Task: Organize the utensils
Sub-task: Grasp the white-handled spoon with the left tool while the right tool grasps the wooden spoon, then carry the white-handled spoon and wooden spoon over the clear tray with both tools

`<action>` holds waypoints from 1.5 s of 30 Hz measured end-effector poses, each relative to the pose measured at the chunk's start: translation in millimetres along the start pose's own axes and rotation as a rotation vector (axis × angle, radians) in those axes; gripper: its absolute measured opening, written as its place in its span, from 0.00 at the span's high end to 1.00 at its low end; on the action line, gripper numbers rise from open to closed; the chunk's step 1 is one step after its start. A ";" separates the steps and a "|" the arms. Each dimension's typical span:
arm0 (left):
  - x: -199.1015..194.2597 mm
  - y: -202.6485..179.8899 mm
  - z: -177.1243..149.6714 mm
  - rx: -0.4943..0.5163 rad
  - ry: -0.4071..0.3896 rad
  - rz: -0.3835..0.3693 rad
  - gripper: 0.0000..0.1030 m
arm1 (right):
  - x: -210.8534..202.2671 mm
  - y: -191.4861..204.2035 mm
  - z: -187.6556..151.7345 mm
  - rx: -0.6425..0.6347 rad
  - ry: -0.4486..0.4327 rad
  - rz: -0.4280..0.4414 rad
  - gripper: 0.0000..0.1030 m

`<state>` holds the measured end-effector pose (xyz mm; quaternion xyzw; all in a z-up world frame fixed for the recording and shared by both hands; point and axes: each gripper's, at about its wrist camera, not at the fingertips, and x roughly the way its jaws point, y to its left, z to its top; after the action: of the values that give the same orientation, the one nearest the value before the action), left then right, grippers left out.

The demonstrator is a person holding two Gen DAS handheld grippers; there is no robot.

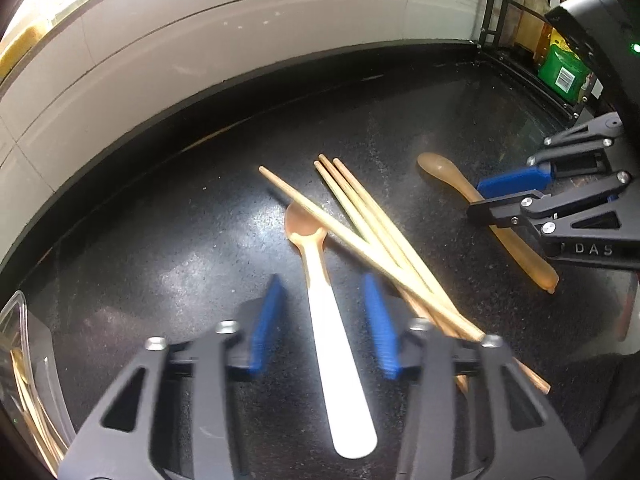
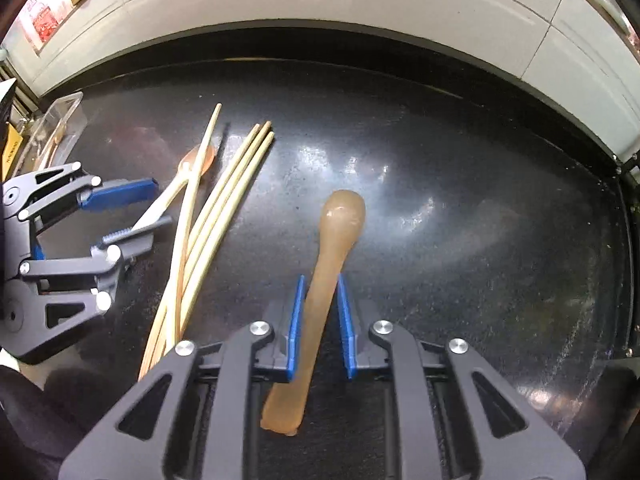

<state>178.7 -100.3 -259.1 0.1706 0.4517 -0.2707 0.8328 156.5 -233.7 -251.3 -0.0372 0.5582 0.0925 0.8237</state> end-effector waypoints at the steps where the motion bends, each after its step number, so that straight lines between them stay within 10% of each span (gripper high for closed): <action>1: -0.7 -2.2 0.0 0.006 0.003 0.010 0.80 | 0.7 2.4 0.3 0.010 0.000 0.003 0.85; 8: -8.3 2.2 0.0 -0.073 0.057 0.061 0.89 | -18.0 -6.3 4.4 0.084 -0.012 0.035 0.88; 30: -186.6 -30.4 0.3 -0.085 -0.257 0.215 0.89 | -179.4 2.9 -57.1 0.149 -0.320 -0.010 0.88; 45: -230.3 -8.6 -24.4 -0.219 -0.243 0.263 0.89 | -198.5 42.7 -62.5 0.076 -0.333 0.011 0.88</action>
<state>54.9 -25.9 -77.8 0.1026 0.3487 -0.1275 0.9228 19.8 -224.1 -88.9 0.0129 0.4173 0.0806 0.9051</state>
